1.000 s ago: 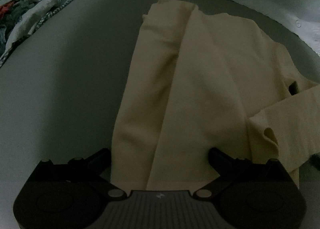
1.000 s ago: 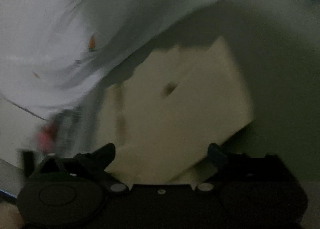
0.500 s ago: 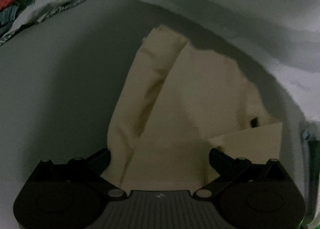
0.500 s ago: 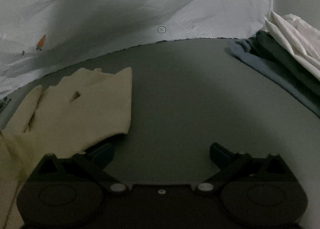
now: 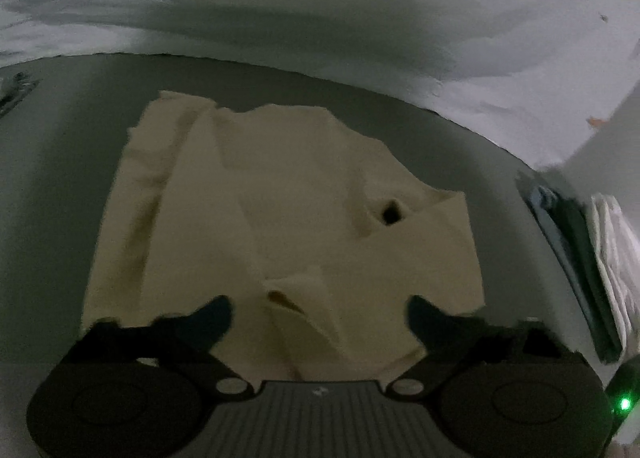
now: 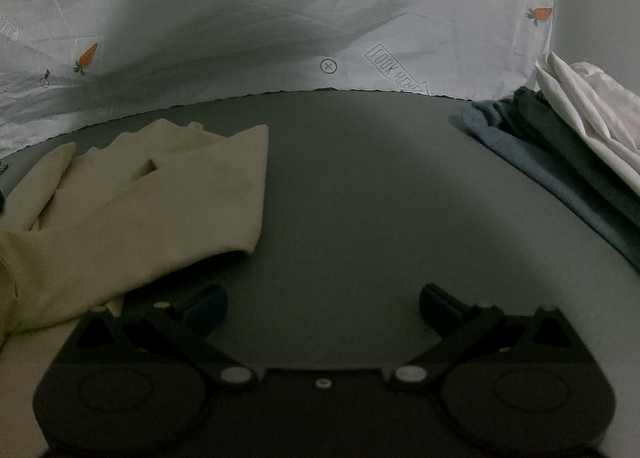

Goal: Fold clothes

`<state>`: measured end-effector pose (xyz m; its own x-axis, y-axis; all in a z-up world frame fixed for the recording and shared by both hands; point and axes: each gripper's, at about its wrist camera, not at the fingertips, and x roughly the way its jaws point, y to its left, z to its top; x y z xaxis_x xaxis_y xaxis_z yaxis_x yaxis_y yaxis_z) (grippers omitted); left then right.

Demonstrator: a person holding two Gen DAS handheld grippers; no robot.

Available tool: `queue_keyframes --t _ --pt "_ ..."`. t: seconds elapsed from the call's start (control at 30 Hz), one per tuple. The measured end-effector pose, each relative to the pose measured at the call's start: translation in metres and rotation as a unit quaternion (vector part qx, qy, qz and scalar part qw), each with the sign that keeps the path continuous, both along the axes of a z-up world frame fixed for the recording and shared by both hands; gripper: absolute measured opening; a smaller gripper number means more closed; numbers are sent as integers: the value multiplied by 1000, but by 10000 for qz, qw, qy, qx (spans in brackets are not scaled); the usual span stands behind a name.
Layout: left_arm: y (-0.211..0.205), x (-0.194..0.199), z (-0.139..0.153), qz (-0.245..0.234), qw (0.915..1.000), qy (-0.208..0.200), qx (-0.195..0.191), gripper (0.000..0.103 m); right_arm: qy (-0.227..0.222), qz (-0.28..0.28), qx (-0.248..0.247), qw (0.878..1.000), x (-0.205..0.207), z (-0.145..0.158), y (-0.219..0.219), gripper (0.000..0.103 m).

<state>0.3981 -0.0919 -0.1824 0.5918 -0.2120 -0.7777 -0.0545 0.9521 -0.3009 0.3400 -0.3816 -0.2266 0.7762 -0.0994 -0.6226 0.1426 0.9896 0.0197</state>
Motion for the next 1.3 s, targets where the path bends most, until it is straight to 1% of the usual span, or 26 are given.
queue_keyframes --t 0.03,0.07,0.1,0.13,0.17,0.2,0.27,0.3,0.4,0.5,0.7,0.87,1.13,1.3 --pt "-1 2 -2 -44 10000 41 -38 63 -1 -1 -1 10000 0 0 0 103" --pt "-1 5 -5 -73 9999 75 -65 58 -2 -1 -1 10000 0 0 0 103" --pt "-1 7 -7 -93 9999 100 -51 47 -2 0 -2 10000 0 0 -1 103" --pt "-2 7 -8 -107 9999 117 -5 32 0 2 -6 10000 -1 0 -2 103" --pt "-2 8 -9 -120 9998 135 42 25 0 2 -6 10000 -2 0 -2 103" --pt "-2 8 -11 -134 9998 152 88 12 0 3 -6 10000 -2 0 -2 103" --pt "1 8 -11 -17 9998 170 144 8 0 4 -9 10000 -2 0 -2 103" --pt "4 7 -9 93 9998 143 145 3 -1 4 -10 10000 -2 0 -2 103" --pt "15 0 3 191 9996 -134 161 2 1 6 -22 10000 -2 0 -2 103" --pt "29 -5 17 177 9986 -446 229 1 4 6 -32 10000 -2 0 -2 103" --pt "65 -10 40 452 9957 -813 -30 1 12 5 -37 10000 -3 1 -2 103" --pt "101 -9 62 614 9916 -1134 -81 1 31 -9 -50 10000 -2 1 -2 103" --pt "169 -7 83 1189 9806 -1555 -106 1 54 -253 -68 9996 -4 1 4 103" --pt "211 -8 96 1650 9689 -1835 -155 1 58 -357 -76 9993 -5 1 5 103"
